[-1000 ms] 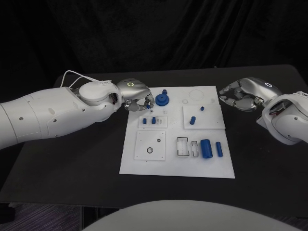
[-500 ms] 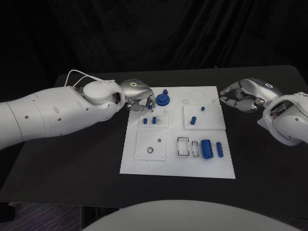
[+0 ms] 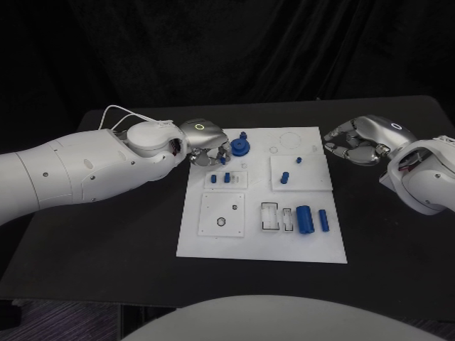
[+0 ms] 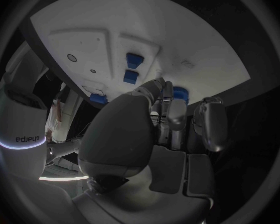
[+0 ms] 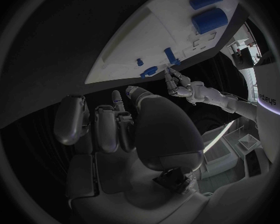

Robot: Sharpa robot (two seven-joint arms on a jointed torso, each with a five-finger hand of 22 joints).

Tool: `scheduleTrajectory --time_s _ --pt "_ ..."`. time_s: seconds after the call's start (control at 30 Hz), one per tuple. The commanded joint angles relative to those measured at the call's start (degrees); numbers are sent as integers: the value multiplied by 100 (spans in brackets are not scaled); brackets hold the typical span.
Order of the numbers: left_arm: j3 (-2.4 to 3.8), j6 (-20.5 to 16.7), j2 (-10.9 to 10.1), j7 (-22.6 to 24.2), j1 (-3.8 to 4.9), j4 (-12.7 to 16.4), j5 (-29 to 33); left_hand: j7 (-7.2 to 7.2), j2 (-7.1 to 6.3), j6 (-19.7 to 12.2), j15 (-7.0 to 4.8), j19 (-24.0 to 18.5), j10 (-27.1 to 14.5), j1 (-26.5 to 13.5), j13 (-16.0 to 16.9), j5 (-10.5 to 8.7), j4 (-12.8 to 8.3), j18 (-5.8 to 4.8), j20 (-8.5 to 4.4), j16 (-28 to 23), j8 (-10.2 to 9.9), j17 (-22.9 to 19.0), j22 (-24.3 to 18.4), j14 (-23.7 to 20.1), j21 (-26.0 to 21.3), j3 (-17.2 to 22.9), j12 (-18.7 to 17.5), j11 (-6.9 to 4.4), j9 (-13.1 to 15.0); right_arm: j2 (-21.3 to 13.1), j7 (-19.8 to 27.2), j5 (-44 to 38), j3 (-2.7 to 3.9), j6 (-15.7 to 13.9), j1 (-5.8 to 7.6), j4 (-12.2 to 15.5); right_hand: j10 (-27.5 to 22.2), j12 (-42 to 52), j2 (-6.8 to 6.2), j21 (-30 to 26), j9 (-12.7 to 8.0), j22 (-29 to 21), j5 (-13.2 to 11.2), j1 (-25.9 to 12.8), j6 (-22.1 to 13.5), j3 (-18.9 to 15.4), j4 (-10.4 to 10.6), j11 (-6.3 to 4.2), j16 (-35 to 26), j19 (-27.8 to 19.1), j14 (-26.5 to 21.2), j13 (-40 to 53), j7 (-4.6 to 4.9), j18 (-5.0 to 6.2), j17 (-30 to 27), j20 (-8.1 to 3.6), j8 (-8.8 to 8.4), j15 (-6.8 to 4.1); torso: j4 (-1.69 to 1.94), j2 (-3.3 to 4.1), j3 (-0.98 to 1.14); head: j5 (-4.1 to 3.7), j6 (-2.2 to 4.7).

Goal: Assemble the parts on the task board

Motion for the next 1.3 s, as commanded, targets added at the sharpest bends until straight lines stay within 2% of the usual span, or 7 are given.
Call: scheduleTrajectory --time_s 0.03,1.17,1.3 --pt "5 72 32 50 -11 -7 0 0 -13 -39 -1 42 47 -49 -9 -2 -31 -105 6 -12 -9 -10 1070 30 10 -13 -38 2 8 -5 -52 -9 3 44 -17 15 353 -22 -12 -31 -9 897 6 3 17 30 3 44 -25 -1 321 1287 1 44 390 40 -6 49 -2 2 0 13 0" --pt "5 220 -36 43 -41 68 -1 8 -22 -82 15 0 59 -24 -35 42 -75 -91 4 -68 -60 -110 1051 -26 -47 8 -112 29 -10 -18 -58 -9 3 87 -34 10 349 -27 -12 -40 -13 896 14 37 25 56 -25 43 -32 -3 318 1282 1 45 383 42 -8 49 1 -14 0 11 0" --pt "5 236 -29 24 -43 55 -1 -3 -33 -245 39 -19 8 -37 -79 41 -88 -86 4 -101 -158 -158 1044 -55 -67 36 -225 52 -55 -13 -61 -9 3 95 -36 8 349 -27 -12 -40 -13 896 14 37 25 56 -25 43 -32 -3 318 1282 1 45 383 42 -8 49 -3 -12 1 22 0"
